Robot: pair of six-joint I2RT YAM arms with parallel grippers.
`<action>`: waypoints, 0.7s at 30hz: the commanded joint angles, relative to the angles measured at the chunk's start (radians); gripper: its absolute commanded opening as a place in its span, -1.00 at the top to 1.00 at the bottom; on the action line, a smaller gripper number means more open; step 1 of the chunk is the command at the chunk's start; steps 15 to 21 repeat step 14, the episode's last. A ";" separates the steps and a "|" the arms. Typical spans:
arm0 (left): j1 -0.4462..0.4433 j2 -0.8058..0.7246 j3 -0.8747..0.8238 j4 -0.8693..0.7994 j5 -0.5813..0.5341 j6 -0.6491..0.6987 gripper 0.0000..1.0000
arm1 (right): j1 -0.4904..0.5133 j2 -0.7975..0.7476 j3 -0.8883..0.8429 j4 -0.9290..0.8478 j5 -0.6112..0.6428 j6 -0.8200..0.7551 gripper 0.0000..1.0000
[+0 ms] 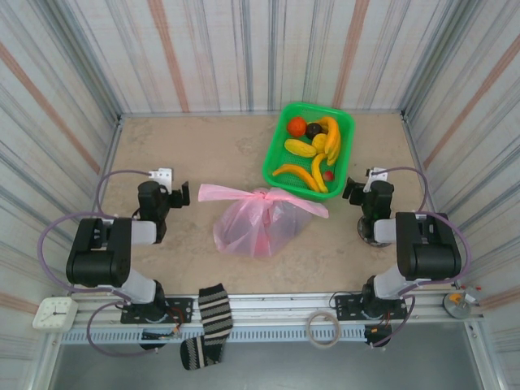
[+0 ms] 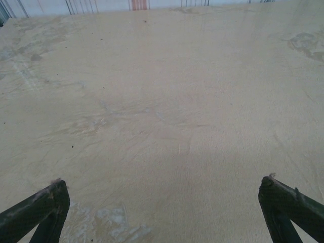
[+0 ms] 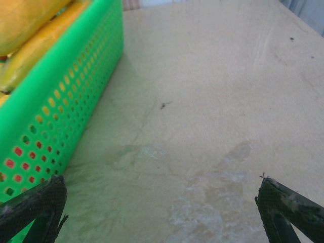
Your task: Place the fake fruits into the plastic bag and tie a complex knot
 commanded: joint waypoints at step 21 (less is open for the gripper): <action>0.000 -0.009 0.016 -0.002 0.003 0.009 -0.97 | -0.001 0.009 0.023 -0.008 0.004 -0.026 -0.98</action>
